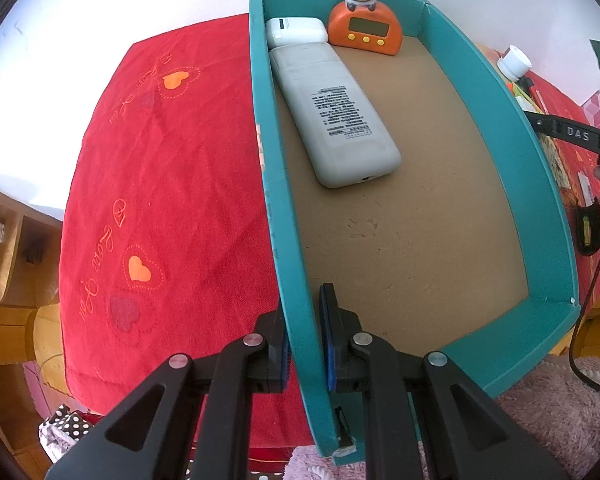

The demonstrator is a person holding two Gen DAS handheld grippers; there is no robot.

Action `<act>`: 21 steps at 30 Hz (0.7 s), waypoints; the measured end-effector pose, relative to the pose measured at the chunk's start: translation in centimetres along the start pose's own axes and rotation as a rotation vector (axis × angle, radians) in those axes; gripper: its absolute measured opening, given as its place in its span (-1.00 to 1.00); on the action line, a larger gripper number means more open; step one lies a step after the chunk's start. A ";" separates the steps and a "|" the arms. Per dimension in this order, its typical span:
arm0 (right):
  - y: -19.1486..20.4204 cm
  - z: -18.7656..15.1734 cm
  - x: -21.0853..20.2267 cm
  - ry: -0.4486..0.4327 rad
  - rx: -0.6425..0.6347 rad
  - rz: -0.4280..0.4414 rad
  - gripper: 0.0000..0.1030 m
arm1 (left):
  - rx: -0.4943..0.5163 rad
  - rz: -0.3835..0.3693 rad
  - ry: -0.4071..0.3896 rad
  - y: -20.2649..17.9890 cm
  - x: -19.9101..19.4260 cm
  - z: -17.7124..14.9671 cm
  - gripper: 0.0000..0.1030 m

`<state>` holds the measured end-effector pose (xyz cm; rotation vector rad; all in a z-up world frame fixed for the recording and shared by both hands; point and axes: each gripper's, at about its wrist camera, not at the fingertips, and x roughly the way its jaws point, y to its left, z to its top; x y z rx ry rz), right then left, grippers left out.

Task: Organize objects
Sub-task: 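Grasp the white charger with the right gripper and lift it, then carry the charger into the teal box beside the remote and release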

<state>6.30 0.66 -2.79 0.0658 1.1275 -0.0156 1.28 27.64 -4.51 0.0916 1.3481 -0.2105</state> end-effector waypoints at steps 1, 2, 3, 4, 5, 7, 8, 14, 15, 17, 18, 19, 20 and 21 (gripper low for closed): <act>-0.1 0.0 -0.4 -0.004 -0.003 -0.001 -0.23 | -0.001 0.000 0.000 0.0 0.0 0.0 -0.78; -0.1 0.0 -0.8 -0.008 -0.006 -0.001 -0.23 | -0.001 -0.001 0.000 0.0 0.0 0.0 -0.78; -0.1 0.0 -1.1 -0.011 -0.006 0.002 -0.23 | -0.001 -0.001 0.000 0.0 0.0 0.0 -0.78; -0.3 -0.1 -1.4 -0.013 -0.004 0.006 -0.23 | -0.001 -0.001 0.000 -0.1 0.0 0.0 -0.78; -0.2 -0.2 -1.8 -0.014 -0.004 0.012 -0.23 | -0.002 -0.002 0.000 -0.1 0.0 0.0 -0.78; -0.3 -0.2 -2.6 -0.020 -0.011 0.019 -0.23 | -0.003 -0.002 0.000 -0.1 0.0 0.0 -0.78; -0.1 -0.2 -3.1 -0.025 -0.018 0.023 -0.23 | -0.004 -0.002 0.001 -0.1 0.0 0.0 -0.78; 2.5 0.9 -7.2 -0.060 -0.089 0.087 -0.23 | 0.007 0.002 0.007 -0.3 0.1 0.2 -0.78; 3.2 1.1 -7.5 -0.064 -0.102 0.097 -0.23 | 0.006 0.002 0.008 -0.4 0.1 0.2 -0.77; 4.9 2.0 -8.6 -0.059 -0.125 0.147 -0.23 | 0.007 0.003 0.010 -0.5 0.1 0.3 -0.78; 5.7 2.4 -9.0 -0.052 -0.130 0.173 -0.23 | 0.008 0.003 0.011 -0.5 0.1 0.4 -0.77; 6.3 2.9 -9.1 -0.047 -0.138 0.199 -0.23 | 0.008 0.001 0.011 -0.5 0.1 0.4 -0.77; 7.0 3.2 -9.3 -0.042 -0.144 0.222 -0.23 | 0.009 -0.001 0.010 -0.5 0.1 0.5 -0.77; 7.9 3.6 -9.5 -0.031 -0.148 0.253 -0.23 | 0.009 -0.002 0.010 -0.5 0.1 0.5 -0.77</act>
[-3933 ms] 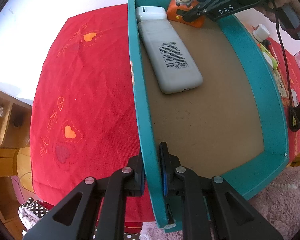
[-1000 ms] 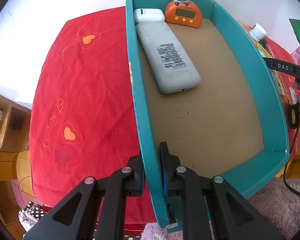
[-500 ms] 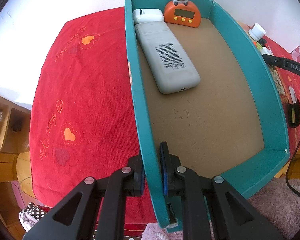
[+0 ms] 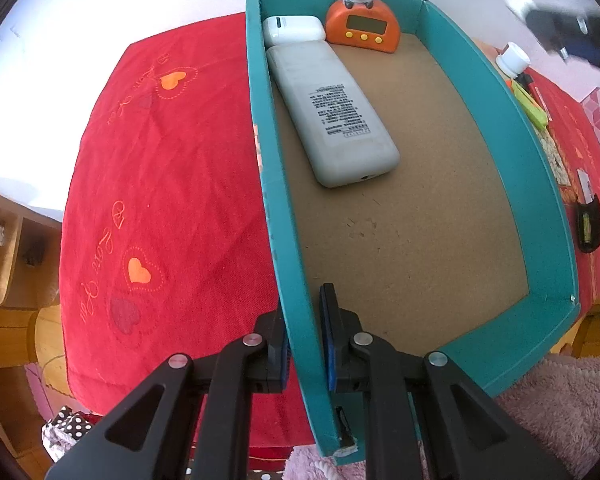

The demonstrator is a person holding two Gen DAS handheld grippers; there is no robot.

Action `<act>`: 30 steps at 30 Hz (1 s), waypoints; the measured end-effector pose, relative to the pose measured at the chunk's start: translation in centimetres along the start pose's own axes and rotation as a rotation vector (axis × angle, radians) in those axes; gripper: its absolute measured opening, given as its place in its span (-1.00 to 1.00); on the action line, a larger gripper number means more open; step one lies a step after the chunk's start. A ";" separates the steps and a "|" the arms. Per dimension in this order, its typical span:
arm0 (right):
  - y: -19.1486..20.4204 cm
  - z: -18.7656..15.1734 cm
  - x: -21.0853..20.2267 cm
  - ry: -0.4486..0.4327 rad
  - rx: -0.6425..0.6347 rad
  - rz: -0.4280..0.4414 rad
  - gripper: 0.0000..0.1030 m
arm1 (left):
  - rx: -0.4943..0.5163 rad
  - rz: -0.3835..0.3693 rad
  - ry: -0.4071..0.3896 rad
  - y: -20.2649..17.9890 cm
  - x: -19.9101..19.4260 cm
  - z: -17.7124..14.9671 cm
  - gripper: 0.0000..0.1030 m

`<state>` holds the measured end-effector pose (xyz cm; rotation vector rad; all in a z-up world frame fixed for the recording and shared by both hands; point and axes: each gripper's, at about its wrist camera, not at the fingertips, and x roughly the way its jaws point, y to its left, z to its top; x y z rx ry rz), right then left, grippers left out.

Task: Organize objects
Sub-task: 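Carry the charger into the teal box beside the remote and release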

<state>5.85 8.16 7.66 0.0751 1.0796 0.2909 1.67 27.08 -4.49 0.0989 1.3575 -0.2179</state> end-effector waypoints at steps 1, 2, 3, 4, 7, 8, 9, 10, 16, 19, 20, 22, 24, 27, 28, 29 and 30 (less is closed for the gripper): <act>0.5 0.5 0.2 0.006 0.000 0.018 -0.23 | 0.001 0.000 0.000 0.0 0.0 0.0 -0.77; 1.3 1.1 0.9 0.015 0.002 0.040 -0.23 | 0.003 0.000 0.001 0.0 0.0 0.0 -0.77; 1.9 1.3 1.5 0.024 0.000 0.048 -0.23 | 0.004 0.000 0.001 0.0 0.0 0.1 -0.77; 2.7 1.5 2.3 0.034 -0.011 0.046 -0.23 | 0.005 -0.001 0.000 0.0 -0.1 0.0 -0.77; 3.7 1.5 4.6 0.077 -0.031 0.044 -0.23 | 0.005 -0.006 -0.006 0.1 -0.2 -0.2 -0.77; 3.9 1.4 5.5 0.098 -0.037 0.045 -0.23 | 0.006 -0.008 -0.008 0.1 -0.2 -0.2 -0.76; 4.0 1.3 6.4 0.118 -0.035 0.041 -0.23 | 0.008 -0.010 -0.009 0.1 -0.2 -0.3 -0.76; 4.1 1.2 7.6 0.133 -0.034 0.037 -0.23 | 0.010 -0.011 -0.011 0.1 -0.2 -0.3 -0.76; 4.0 1.1 12.2 0.196 -0.045 -0.010 -0.23 | 0.017 -0.016 -0.016 0.2 -0.4 -0.7 -0.75; 4.1 1.4 13.2 0.206 -0.062 -0.041 -0.23 | 0.023 -0.019 -0.019 0.2 -0.5 -0.8 -0.74; 4.1 1.6 13.7 0.213 -0.064 -0.047 -0.23 | 0.025 -0.018 -0.020 0.1 -0.5 -0.8 -0.74; 4.4 1.8 14.6 0.217 -0.084 -0.079 -0.23 | 0.028 -0.018 -0.019 0.1 -0.5 -0.8 -0.74; 4.6 1.8 15.2 0.225 -0.105 -0.105 -0.23 | 0.030 -0.018 -0.020 0.1 -0.4 -0.9 -0.74; 4.9 2.0 15.8 0.228 -0.133 -0.118 -0.25 | 0.034 -0.022 -0.020 0.1 -0.4 -0.9 -0.73; 5.1 2.2 15.9 0.227 -0.142 -0.125 -0.25 | 0.035 -0.023 -0.019 0.1 -0.4 -0.9 -0.73; 5.1 2.3 16.0 0.226 -0.144 -0.129 -0.25 | 0.037 -0.023 -0.018 0.1 -0.4 -0.9 -0.73; 5.2 2.4 16.1 0.224 -0.145 -0.132 -0.25 | 0.040 -0.023 -0.016 0.1 -0.4 -0.8 -0.73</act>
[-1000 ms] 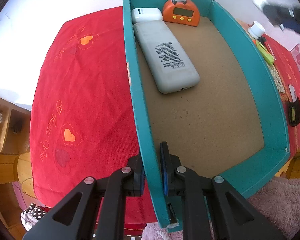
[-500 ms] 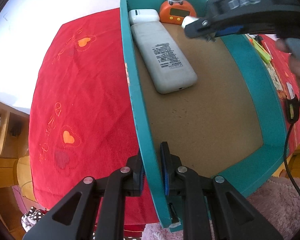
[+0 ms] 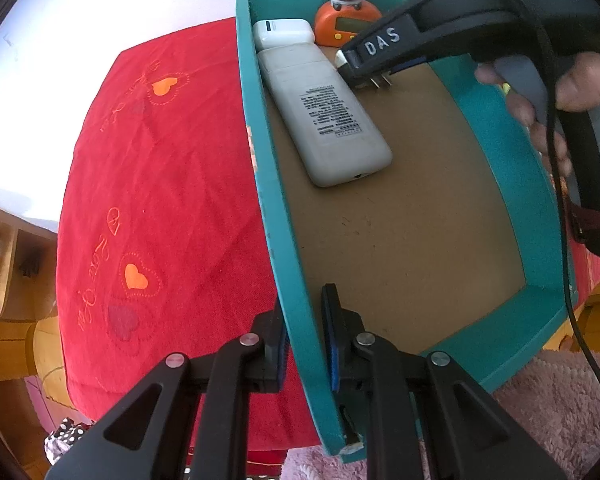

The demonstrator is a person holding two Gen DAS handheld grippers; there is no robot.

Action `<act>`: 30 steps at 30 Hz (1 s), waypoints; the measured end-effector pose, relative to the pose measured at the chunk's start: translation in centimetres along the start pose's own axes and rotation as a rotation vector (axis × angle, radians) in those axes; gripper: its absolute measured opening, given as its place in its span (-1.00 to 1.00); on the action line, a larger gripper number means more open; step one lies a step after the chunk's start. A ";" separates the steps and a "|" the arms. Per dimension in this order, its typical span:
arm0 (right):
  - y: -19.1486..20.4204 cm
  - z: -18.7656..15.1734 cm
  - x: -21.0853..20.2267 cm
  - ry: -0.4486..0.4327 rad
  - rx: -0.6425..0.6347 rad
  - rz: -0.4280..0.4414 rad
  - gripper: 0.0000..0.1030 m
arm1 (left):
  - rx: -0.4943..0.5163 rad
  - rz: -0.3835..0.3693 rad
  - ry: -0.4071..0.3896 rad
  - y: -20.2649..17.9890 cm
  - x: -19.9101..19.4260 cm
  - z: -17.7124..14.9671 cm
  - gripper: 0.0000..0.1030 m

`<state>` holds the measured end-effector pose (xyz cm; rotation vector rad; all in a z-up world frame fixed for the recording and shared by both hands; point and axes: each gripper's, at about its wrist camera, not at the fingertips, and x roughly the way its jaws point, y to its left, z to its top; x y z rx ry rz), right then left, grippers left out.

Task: Organize objects
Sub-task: 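Carry the charger into the teal box beside the remote and release, then move the right gripper to the red stick beside the keys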

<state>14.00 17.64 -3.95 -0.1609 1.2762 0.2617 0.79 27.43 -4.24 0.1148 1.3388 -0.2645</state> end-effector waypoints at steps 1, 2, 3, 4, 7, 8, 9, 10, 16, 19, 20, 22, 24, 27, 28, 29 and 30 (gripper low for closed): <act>-0.1 0.1 0.0 -0.002 0.000 -0.001 -0.25 | 0.001 0.001 0.001 0.0 0.0 0.0 -0.73; -0.1 0.3 0.0 -0.004 0.000 -0.004 -0.25 | 0.003 0.001 0.001 0.0 0.0 0.1 -0.73; 0.0 0.2 -0.1 -0.007 -0.004 -0.009 -0.25 | 0.002 0.001 0.002 0.0 0.0 0.1 -0.73; 0.1 0.3 -0.1 -0.010 -0.009 -0.017 -0.25 | 0.001 0.001 0.001 0.0 0.0 0.1 -0.73; 0.5 0.2 -0.2 -0.024 -0.016 -0.036 -0.25 | -0.005 -0.001 0.001 0.0 0.0 0.1 -0.73; 0.5 0.2 -0.3 -0.026 -0.010 -0.034 -0.25 | -0.006 -0.001 0.001 0.1 0.0 0.2 -0.73; 0.5 0.2 -0.4 -0.027 -0.005 -0.031 -0.25 | -0.007 -0.001 0.000 0.1 0.0 0.2 -0.73; 0.4 0.2 -0.4 -0.026 0.004 -0.024 -0.25 | -0.008 -0.002 0.000 0.1 -0.1 0.2 -0.73; -1.4 0.6 -2.0 -0.045 0.081 0.045 -0.06 | -0.011 -0.002 -0.004 0.3 -0.1 0.1 -0.73; -1.4 0.3 -4.0 -0.084 0.066 0.058 0.01 | -0.012 0.001 -0.002 0.3 -0.1 0.1 -0.73; -1.3 0.0 -4.9 -0.097 0.055 0.073 0.02 | -0.013 0.001 -0.002 0.3 -0.1 0.1 -0.73; -1.3 -0.7 -6.7 -0.124 0.043 0.098 0.02 | -0.015 0.002 -0.001 0.2 0.0 0.1 -0.73; -1.4 -1.4 -8.1 -0.142 0.039 0.122 0.02 | -0.012 0.002 -0.001 0.2 0.0 0.1 -0.73; -2.2 -3.1 -10.4 -0.163 0.041 0.135 0.02 | -0.011 0.004 0.000 0.1 0.0 0.1 -0.73; -2.6 -3.9 -11.1 -0.168 0.044 0.134 0.02 | -0.014 0.004 0.001 0.1 0.1 0.1 -0.73; -3.2 -4.8 -11.9 -0.174 0.053 0.131 0.02 | -0.016 0.005 0.001 0.2 0.1 0.1 -0.73; -3.7 -5.4 -12.4 -0.176 0.060 0.127 0.02 | -0.018 0.006 0.001 0.2 0.1 0.1 -0.73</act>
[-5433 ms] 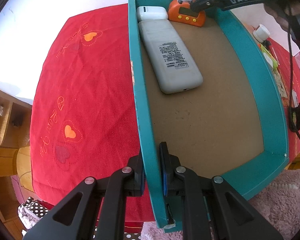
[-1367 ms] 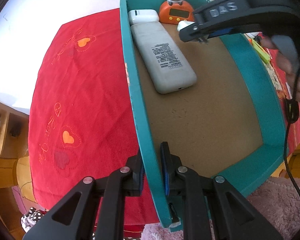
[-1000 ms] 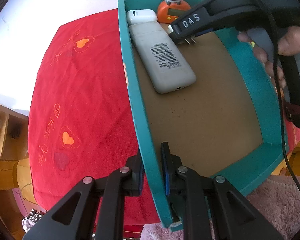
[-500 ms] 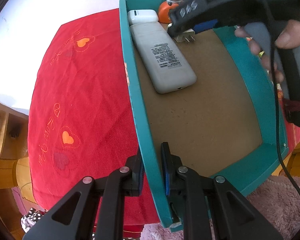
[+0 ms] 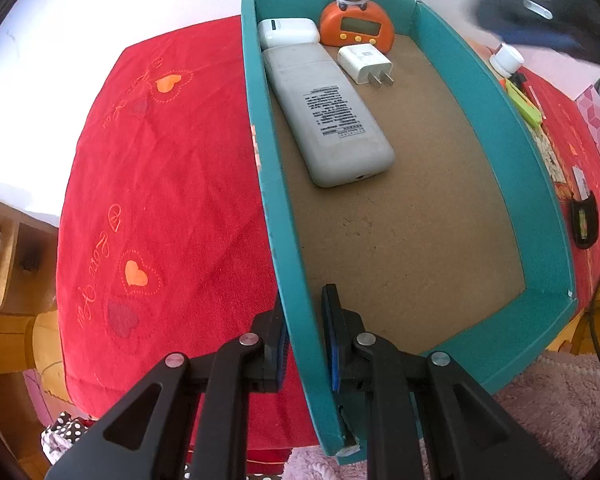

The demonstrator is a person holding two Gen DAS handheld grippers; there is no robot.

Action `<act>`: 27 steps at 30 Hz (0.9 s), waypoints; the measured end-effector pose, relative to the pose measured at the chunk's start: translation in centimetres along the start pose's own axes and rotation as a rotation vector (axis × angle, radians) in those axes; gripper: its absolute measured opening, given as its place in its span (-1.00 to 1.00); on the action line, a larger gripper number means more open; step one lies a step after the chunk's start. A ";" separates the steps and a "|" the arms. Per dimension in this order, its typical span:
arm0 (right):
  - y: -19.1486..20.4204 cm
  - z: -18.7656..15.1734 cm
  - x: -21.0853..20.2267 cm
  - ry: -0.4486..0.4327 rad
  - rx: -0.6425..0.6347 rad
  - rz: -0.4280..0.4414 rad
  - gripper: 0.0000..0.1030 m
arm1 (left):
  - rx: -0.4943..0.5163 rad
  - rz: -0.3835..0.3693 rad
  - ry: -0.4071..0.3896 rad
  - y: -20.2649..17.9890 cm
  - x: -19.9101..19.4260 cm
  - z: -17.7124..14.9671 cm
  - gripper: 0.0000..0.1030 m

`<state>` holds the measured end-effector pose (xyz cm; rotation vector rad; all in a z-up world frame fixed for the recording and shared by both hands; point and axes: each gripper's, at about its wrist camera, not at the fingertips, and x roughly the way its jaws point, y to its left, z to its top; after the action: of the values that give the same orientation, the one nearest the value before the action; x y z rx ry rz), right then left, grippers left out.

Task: Organize objects
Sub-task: 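Move the right gripper to the red stick beside the keys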

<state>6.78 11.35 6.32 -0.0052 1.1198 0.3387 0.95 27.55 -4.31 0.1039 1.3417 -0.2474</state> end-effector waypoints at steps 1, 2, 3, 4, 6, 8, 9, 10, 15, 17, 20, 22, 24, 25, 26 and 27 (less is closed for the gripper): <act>-0.7 -0.7 -0.9 -0.005 0.011 -0.013 0.02 | -0.002 0.000 0.000 0.0 0.0 0.0 -0.73; -1.4 -1.3 -1.6 -0.009 0.019 -0.025 0.02 | -0.002 0.001 0.000 0.0 0.0 0.0 -0.73; -2.2 -1.9 -2.2 -0.010 0.029 -0.045 0.02 | -0.001 0.002 0.001 0.0 0.1 0.1 -0.73; -2.9 -2.3 -2.5 -0.009 0.038 -0.066 0.02 | 0.000 0.002 0.002 0.0 0.1 0.1 -0.73; -4.8 -3.1 -3.1 -0.010 0.076 -0.109 0.02 | -0.003 0.004 0.006 0.0 0.2 0.1 -0.73; -7.1 -4.2 -3.4 -0.004 0.145 -0.128 0.02 | -0.007 0.007 0.007 0.0 0.2 0.2 -0.73; -8.2 -4.7 -3.3 -0.002 0.178 -0.141 0.02 | -0.008 0.009 0.008 -0.1 0.2 0.2 -0.73; -8.9 -5.2 -3.2 0.000 0.198 -0.159 0.02 | -0.008 0.010 0.009 -0.1 0.2 0.3 -0.73; -14.1 -7.1 -2.7 0.024 0.291 -0.190 0.02 | -0.007 0.006 0.020 -0.1 0.4 0.6 -0.73; -16.4 -7.4 -2.5 0.014 0.336 -0.188 0.02 | -0.012 0.008 0.021 -0.1 0.5 0.7 -0.73; -19.3 -7.3 -1.8 0.004 0.422 -0.145 0.02 | -0.016 0.006 0.024 0.0 0.6 0.8 -0.73; -21.3 -7.1 -0.8 0.018 0.498 -0.106 0.02 | -0.032 -0.001 0.026 0.3 0.7 0.9 -0.73; -22.4 -6.7 -0.2 0.026 0.516 -0.108 0.02 | -0.036 0.000 0.025 0.5 0.6 0.8 -0.73; -22.7 -6.4 0.2 0.028 0.512 -0.114 0.02 | -0.035 0.003 0.022 0.5 0.6 0.7 -0.73; -22.9 -6.1 0.4 0.027 0.509 -0.115 0.02 | -0.035 0.005 0.020 0.6 0.7 0.6 -0.73; -23.1 -5.8 0.7 0.027 0.506 -0.113 0.02 | -0.040 0.007 0.019 0.6 0.7 0.6 -0.73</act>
<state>8.12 -11.37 -0.69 0.3728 1.2013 -0.0521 1.78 27.92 -4.86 0.0779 1.3641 -0.2138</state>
